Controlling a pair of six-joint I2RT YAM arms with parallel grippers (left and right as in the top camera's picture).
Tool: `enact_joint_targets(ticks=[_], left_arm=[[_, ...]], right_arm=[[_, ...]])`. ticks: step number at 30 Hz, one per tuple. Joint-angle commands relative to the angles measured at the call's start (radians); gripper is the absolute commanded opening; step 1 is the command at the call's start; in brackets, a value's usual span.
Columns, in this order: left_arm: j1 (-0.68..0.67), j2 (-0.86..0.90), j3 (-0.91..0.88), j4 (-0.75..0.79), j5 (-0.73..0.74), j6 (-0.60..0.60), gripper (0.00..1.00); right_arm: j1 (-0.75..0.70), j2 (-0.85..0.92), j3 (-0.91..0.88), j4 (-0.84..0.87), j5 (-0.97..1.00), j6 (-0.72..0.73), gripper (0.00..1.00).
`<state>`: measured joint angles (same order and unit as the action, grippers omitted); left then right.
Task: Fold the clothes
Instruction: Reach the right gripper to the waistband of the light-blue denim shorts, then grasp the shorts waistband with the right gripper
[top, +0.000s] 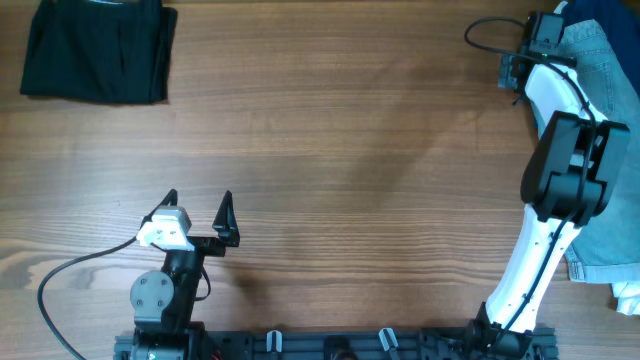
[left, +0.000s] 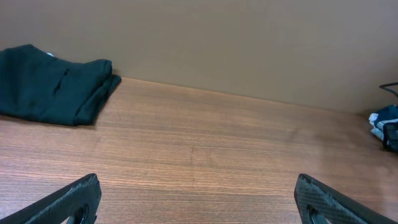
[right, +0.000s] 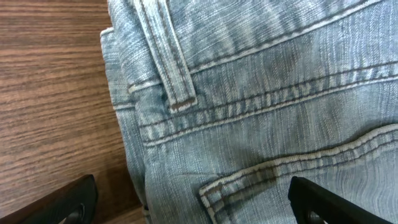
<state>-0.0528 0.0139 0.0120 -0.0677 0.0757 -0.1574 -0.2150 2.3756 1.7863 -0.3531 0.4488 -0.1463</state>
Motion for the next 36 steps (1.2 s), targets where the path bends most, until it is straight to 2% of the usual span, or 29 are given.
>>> enact_joint_targets(ticks=[1, 5, 8, 10, 15, 20, 23, 36], left_arm=[[0.005, -0.007, -0.006, -0.004, -0.006, 0.019, 1.00], [0.005, -0.007, -0.006, -0.004, -0.006, 0.019, 1.00], [0.005, -0.007, -0.006, -0.004, -0.006, 0.019, 1.00], [0.005, -0.007, -0.006, -0.004, -0.006, 0.019, 1.00], [0.005, -0.007, -0.006, -0.004, -0.006, 0.019, 1.00], [0.005, -0.007, -0.006, -0.004, -0.006, 0.019, 1.00], [0.005, -0.007, -0.006, -0.004, -0.006, 0.019, 1.00], [0.005, -0.007, -0.006, -0.004, -0.006, 0.019, 1.00]], right_arm=[[-0.008, 0.075, 0.009, 0.000, 0.047, -0.035, 1.00], [-0.010, 0.092, 0.009, 0.006, 0.099, -0.036, 0.97], [-0.012, 0.092, 0.009, 0.013, 0.098, -0.036, 0.88], [-0.012, 0.093, 0.009, 0.019, 0.095, -0.034, 0.75], [-0.011, 0.093, 0.009, 0.020, 0.093, -0.032, 0.49], [-0.011, 0.093, 0.009, 0.022, 0.095, -0.008, 0.16], [-0.011, 0.093, 0.009, 0.022, 0.095, 0.000, 0.04], [-0.011, -0.005, 0.014, 0.001, 0.095, 0.121, 0.04]])
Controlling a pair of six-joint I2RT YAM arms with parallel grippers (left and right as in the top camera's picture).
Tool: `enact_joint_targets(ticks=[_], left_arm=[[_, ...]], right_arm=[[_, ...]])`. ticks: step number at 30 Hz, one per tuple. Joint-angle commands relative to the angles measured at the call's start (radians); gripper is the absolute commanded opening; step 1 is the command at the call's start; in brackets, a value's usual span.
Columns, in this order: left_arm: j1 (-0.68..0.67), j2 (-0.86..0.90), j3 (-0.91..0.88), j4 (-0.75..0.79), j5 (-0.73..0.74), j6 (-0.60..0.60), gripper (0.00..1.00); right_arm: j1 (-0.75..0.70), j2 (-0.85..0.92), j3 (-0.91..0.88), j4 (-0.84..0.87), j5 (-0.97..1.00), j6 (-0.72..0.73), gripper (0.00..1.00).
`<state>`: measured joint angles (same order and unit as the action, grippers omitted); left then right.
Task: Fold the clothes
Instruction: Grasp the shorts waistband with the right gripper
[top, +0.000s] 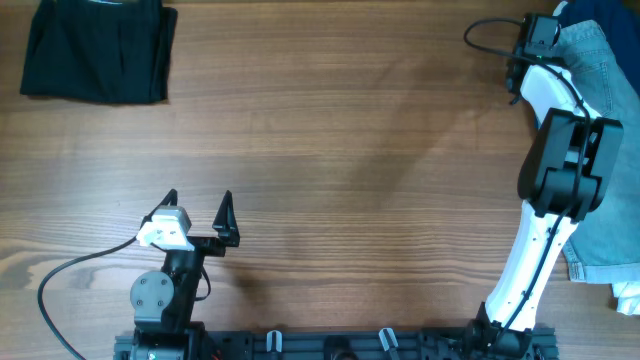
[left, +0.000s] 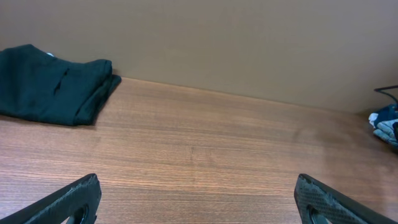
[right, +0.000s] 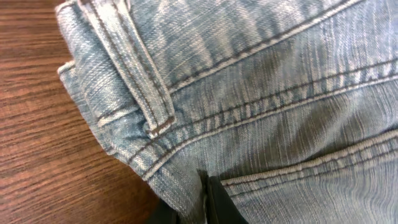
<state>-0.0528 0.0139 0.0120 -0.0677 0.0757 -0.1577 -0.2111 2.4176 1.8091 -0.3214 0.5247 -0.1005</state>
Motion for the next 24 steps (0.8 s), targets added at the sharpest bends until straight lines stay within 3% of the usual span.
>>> enact_joint_targets(ticks=[1, 13, 24], left_arm=[[0.005, -0.007, -0.006, -0.004, -0.006, 0.020, 1.00], [0.005, -0.007, -0.006, -0.004, -0.006, 0.020, 1.00], [0.005, -0.007, -0.006, -0.004, -0.006, 0.020, 1.00]], right_arm=[[-0.014, -0.060, -0.008, -0.035, 0.019, 0.078, 0.04], [-0.011, -0.225, -0.008, -0.151, 0.023, 0.232, 0.04], [0.069, -0.286, -0.008, -0.201, 0.016, 0.234, 0.04]])
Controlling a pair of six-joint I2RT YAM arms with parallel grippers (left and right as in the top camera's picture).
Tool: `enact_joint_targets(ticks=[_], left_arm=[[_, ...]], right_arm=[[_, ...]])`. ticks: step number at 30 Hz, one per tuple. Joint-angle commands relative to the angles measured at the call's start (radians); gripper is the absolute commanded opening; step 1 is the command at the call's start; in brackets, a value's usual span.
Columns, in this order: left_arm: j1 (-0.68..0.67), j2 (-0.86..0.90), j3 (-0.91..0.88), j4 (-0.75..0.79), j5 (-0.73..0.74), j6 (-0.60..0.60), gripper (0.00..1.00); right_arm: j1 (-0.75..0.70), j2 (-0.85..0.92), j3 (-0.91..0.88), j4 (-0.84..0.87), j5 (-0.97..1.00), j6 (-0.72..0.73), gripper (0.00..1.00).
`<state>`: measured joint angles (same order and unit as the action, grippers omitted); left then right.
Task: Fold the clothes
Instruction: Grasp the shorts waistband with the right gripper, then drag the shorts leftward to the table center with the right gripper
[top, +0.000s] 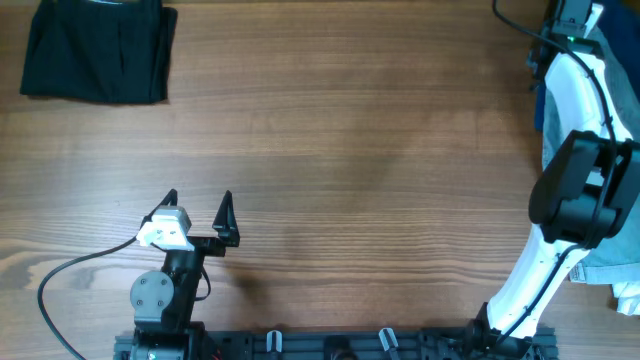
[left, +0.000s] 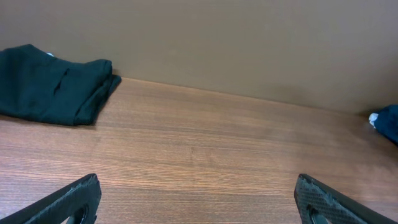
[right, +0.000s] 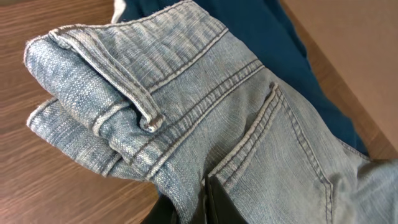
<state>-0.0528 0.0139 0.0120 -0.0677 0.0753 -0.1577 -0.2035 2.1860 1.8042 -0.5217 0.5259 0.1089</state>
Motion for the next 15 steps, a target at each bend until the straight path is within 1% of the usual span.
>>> enact_joint_targets(ticks=[1, 10, 12, 15], left_arm=[[0.005, -0.007, -0.006, -0.004, -0.006, 0.020, 1.00], [0.005, -0.007, -0.006, -0.004, -0.005, 0.020, 1.00], [0.005, -0.007, -0.006, -0.004, -0.005, 0.020, 1.00], [0.005, -0.007, -0.006, -0.004, -0.005, 0.020, 1.00]], right_arm=[[0.078, -0.056, -0.003, -0.004, 0.009, 0.024, 0.04], [0.275, -0.083, -0.003, -0.014, -0.086, 0.025, 0.04], [0.314, -0.086, -0.003, -0.023, -0.135, 0.025, 0.04], [0.381, -0.086, -0.003, -0.048, -0.306, 0.026, 0.04]])
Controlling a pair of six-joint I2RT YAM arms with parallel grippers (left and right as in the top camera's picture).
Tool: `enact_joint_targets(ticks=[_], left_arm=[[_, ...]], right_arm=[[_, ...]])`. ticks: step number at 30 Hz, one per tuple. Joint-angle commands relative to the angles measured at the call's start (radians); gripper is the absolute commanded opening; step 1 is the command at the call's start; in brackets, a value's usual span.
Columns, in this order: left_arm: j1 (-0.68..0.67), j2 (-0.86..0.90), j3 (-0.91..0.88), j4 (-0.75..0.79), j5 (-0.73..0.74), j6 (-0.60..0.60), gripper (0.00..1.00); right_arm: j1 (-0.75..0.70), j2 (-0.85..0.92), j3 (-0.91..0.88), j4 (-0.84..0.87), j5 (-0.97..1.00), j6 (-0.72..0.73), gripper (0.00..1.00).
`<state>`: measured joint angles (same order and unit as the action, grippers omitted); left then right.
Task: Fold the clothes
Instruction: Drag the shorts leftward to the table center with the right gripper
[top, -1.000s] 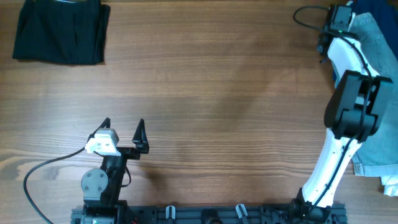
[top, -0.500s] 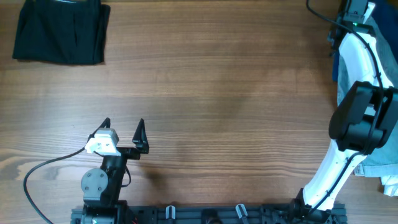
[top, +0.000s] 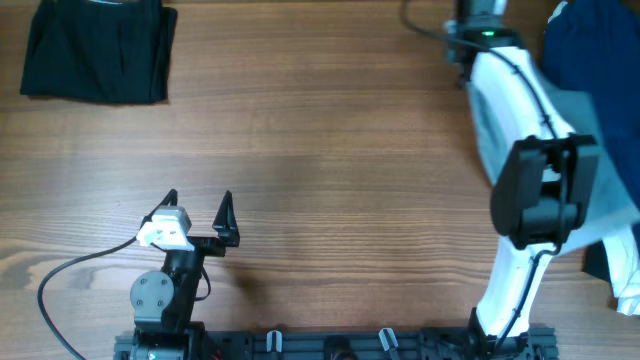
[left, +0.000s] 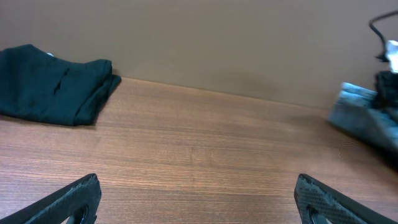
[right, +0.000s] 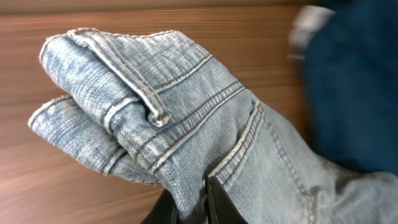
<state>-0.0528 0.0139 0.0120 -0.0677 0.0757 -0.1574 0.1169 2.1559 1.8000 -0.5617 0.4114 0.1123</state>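
Observation:
Light-blue jeans (right: 186, 118) hang bunched at the waistband, and my right gripper (right: 208, 190) is shut on that fold, with the belt loop and a back pocket seam showing. In the overhead view the right arm reaches to the table's far edge, the right gripper (top: 478, 22) up there and the jeans (top: 600, 185) trailing back under the arm to the right edge. The left wrist view shows the raised jeans (left: 364, 118) at the far right. My left gripper (top: 197, 205) sits open near the front left, its fingers (left: 68, 199) wide apart over bare wood.
A folded black garment (top: 95, 50) lies at the far left corner, also visible as the black garment (left: 53, 84) by the back wall. A dark blue garment (top: 590, 45) lies at the far right corner. The wooden table (top: 350, 150) spans the middle.
My right gripper, still shut on the jeans' waistband, has moved left along the far edge, away from the dark blue garment. The jeans now show in the left wrist view.
My right gripper stood open over the jeans' waistband at the far right. Then it was shut on the waistband fold. Then the fold was lifted off the table beside the dark blue garment, and now it is further left. The left arm stayed still.

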Motion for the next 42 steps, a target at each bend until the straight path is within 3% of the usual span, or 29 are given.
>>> enact_joint_targets(ticks=[1, 9, 27, 28, 29, 30, 31, 38, 40, 42], left_arm=[[0.005, -0.007, -0.006, -0.004, -0.006, 0.019, 1.00], [0.005, -0.007, -0.006, -0.004, -0.006, 0.019, 1.00], [0.005, -0.007, -0.006, -0.004, -0.006, 0.019, 1.00], [0.005, -0.007, -0.006, -0.004, -0.006, 0.019, 1.00], [0.005, -0.007, -0.006, -0.004, -0.006, 0.019, 1.00], [0.005, -0.007, -0.006, -0.004, -0.006, 0.019, 1.00], [0.005, -0.007, -0.006, -0.004, -0.006, 0.019, 1.00], [0.005, -0.007, -0.006, -0.004, -0.006, 0.019, 1.00], [0.005, -0.007, -0.006, -0.004, -0.006, 0.019, 1.00], [0.005, -0.007, -0.006, -0.004, -0.006, 0.019, 1.00]], right_arm=[[0.080, -0.056, 0.000, -0.014, -0.262, 0.024, 0.04], [0.226, -0.052, -0.013, -0.023, -0.785, 0.217, 0.04], [0.635, -0.052, -0.029, -0.131, -0.793, 0.257, 0.04], [0.643, -0.052, -0.029, -0.132, -0.792, 0.256, 0.07], [0.649, -0.052, -0.029, -0.132, -0.789, 0.256, 0.19], [0.650, -0.052, -0.028, -0.131, -0.779, 0.254, 0.45], [0.649, -0.052, -0.027, -0.130, -0.758, 0.254, 0.62], [0.555, -0.080, 0.010, -0.203, -0.665, 0.230, 0.64], [0.484, -0.117, 0.014, -0.274, -0.622, 0.219, 0.68], [0.428, -0.145, 0.014, -0.339, -0.557, 0.222, 0.79]])
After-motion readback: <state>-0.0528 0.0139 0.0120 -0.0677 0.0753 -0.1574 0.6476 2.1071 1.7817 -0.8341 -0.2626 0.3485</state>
